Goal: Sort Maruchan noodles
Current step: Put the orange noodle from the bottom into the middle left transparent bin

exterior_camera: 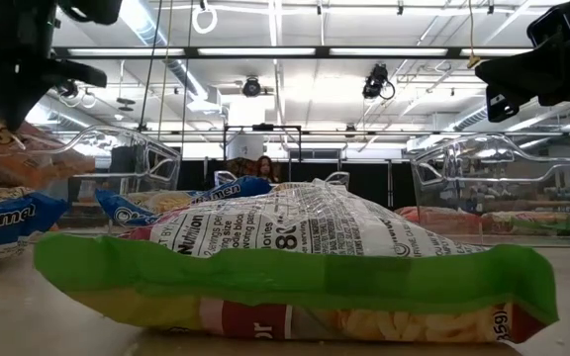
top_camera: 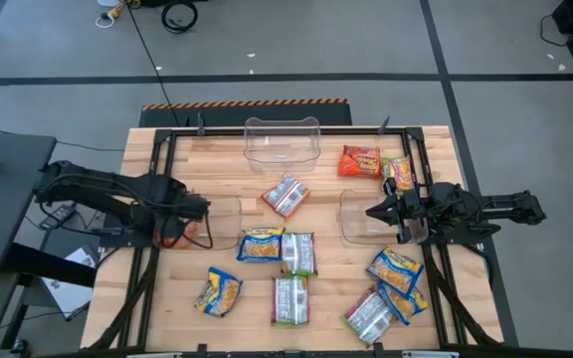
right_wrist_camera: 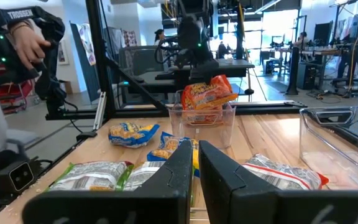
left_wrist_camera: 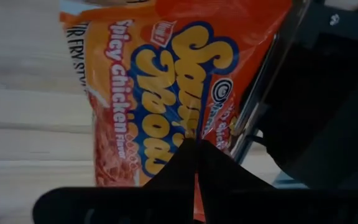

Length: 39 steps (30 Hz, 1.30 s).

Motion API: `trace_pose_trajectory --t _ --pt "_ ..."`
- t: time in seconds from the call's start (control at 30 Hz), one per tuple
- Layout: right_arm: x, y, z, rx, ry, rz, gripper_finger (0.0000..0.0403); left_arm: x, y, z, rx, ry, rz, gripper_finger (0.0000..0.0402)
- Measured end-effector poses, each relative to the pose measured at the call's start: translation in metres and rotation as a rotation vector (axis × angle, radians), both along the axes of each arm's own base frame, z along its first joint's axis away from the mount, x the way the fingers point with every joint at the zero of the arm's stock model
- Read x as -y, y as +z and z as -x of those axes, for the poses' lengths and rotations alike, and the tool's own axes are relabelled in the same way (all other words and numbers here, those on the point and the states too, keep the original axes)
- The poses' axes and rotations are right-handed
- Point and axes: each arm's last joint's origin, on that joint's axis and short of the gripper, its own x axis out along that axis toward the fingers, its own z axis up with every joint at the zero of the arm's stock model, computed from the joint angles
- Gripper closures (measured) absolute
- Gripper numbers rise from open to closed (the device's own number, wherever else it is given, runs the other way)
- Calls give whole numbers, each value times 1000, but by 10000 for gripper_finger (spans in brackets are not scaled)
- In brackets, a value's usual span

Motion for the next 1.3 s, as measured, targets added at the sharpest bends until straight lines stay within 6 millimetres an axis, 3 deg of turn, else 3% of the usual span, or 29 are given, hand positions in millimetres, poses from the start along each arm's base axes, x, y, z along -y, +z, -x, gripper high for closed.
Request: trace_pose_trajectory --t 0.2,0.47,0.83,1.3 --pt "0 0 0 0 0 0 369 11 13 -3 59 -5 43 393" --pt "0 0 0 0 0 0 369 16 12 -4 57 -39 125 393" --pt "0 0 0 0 0 0 369 15 -10 -2 18 -69 129 393" --pt "0 0 0 -4 0 0 369 4 -24 -20 -18 -5 106 393"
